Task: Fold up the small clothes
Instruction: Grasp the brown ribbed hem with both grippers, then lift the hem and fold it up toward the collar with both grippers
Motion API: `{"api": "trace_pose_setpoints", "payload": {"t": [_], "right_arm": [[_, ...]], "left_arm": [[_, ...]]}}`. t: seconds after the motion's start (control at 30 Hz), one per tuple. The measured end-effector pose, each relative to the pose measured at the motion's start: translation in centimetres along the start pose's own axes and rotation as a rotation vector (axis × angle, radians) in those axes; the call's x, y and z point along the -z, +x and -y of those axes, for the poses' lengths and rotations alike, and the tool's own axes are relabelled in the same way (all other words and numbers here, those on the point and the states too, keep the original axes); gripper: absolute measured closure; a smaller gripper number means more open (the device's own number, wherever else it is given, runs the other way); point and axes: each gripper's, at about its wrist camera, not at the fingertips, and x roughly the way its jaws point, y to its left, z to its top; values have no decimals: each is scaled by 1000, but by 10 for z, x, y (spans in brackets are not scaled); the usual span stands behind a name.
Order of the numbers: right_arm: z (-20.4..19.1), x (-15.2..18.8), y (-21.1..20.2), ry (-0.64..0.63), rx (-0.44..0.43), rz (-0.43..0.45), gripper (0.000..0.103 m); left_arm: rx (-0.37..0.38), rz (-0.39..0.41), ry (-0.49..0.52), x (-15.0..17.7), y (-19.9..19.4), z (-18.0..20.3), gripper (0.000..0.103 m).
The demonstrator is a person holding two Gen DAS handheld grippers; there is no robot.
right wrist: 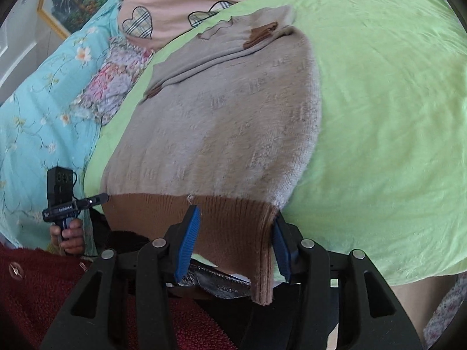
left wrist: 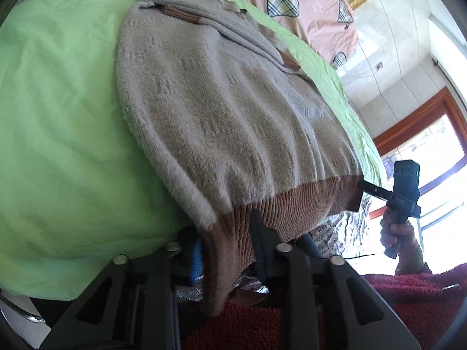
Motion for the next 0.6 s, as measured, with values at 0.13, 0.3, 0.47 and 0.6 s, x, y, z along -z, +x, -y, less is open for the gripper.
{"api": "trace_pose_setpoints", "payload": {"t": [0.13,0.3,0.47,0.6], "right_arm": [[12,2,-1,38,-7,-6,92],[12,2,-12,65,-77,57,93],[8,-8,-41,99,-221,196,93],[0,-27,-60,93,-286,295,94]], "left_arm": [[-5,-5,30,2,0,2,93],[-3,58,47,2,-21,3,96],[28,184,51,-10,-59,16,96],[54,279,48,-30,-80,24,97]]}}
